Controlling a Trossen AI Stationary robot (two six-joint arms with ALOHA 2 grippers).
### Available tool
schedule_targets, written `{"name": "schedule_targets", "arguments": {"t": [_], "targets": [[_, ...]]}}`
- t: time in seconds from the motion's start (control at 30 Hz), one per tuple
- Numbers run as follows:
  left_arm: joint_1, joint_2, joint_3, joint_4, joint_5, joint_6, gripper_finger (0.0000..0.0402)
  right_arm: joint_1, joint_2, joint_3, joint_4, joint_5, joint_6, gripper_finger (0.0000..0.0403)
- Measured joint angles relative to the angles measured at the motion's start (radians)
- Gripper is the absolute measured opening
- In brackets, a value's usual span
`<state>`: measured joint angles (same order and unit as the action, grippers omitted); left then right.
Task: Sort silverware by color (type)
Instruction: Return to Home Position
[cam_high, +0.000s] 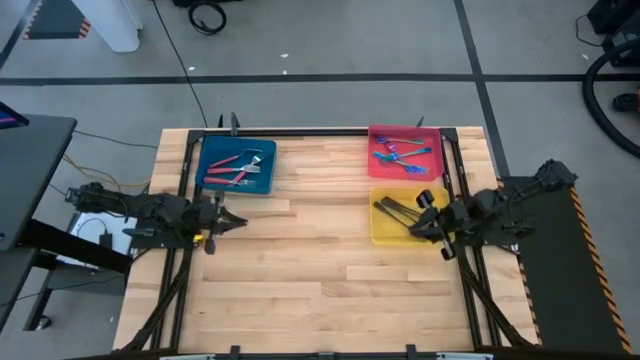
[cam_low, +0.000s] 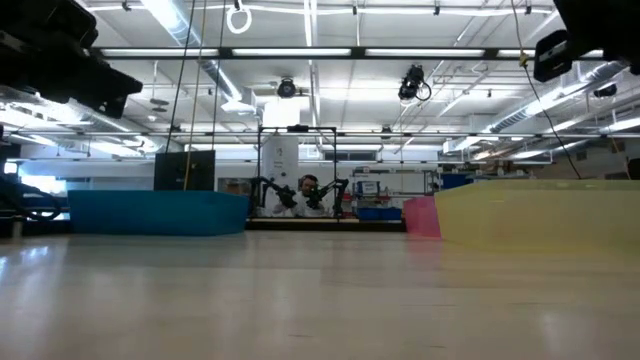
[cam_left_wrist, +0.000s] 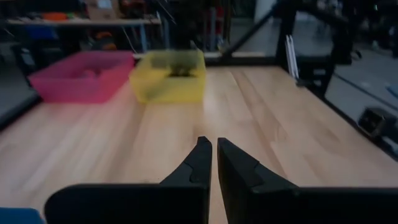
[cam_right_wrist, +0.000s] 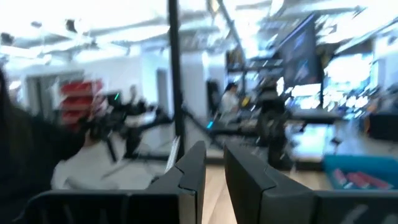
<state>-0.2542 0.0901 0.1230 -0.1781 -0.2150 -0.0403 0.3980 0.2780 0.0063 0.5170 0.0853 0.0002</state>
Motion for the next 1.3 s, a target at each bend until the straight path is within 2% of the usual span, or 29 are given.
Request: {"name": "schedule_targets", "arguments": {"t": [0.2, 0.57, 1.3], "targets": [[0.071, -0.089, 0.000, 0.000, 0.000, 0.000, 0.0027, -0.123, -0.137, 0.000, 0.002, 0.000, 0.000, 0.0065], [0.119, -0.086, 0.001, 0.009, -0.001, 0.000, 0.0027, -0.282, -0.277, 0.000, 0.004, 0.000, 0.000, 0.0065], [0.119, -0.086, 0.000, 0.009, 0.000, 0.000, 0.0027, -0.298, -0.276, 0.000, -0.018, 0.000, 0.000, 0.0065]]}}
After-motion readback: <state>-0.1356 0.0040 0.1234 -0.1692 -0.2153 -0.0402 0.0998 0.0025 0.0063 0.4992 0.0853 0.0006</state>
